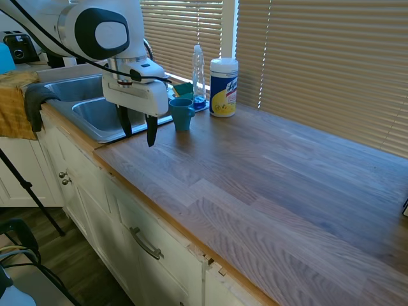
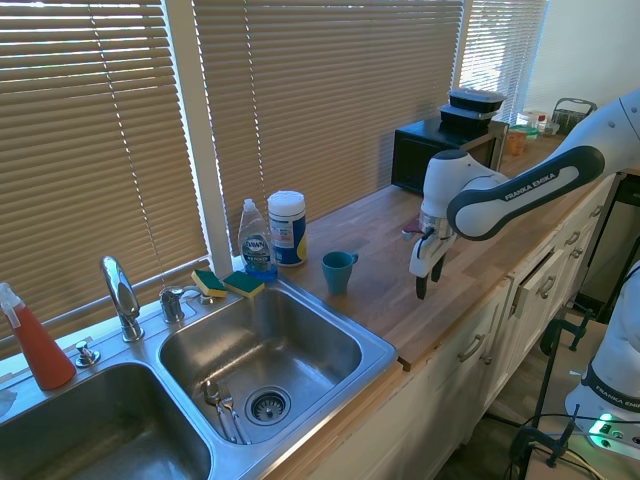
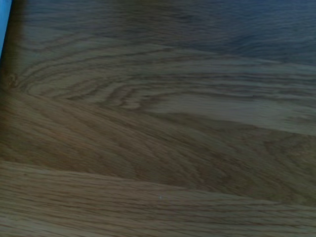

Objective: Put the mug in the sink

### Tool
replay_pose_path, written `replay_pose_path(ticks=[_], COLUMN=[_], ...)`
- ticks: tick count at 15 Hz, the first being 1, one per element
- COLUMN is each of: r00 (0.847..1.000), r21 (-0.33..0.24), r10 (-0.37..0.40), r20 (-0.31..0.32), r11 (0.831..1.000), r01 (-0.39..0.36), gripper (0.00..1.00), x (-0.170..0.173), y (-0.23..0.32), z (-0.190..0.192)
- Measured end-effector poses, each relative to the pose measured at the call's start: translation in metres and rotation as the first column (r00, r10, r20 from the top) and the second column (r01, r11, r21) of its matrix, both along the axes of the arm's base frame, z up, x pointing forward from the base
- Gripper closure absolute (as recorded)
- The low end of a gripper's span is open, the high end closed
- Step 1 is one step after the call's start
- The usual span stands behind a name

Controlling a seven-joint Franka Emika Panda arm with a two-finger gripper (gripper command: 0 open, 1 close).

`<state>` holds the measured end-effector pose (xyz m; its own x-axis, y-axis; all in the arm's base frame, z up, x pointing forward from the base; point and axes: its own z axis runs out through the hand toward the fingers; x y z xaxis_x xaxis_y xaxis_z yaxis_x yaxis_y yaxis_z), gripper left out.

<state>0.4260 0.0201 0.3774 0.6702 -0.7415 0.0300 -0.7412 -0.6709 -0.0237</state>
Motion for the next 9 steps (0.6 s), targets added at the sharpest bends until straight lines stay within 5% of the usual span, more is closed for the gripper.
replay_pose_path(ticks=[4, 9], r00=[1.000, 0.989], r21=[0.001, -0.006], r10=[0.008, 0.081], r20=[0.020, 0.125], r11=[1.000, 0.997], r01=[-0.008, -0.081], gripper=[0.00, 0.00], x=[0.005, 0.035], y=[0.001, 0.042], z=[0.007, 0.057])
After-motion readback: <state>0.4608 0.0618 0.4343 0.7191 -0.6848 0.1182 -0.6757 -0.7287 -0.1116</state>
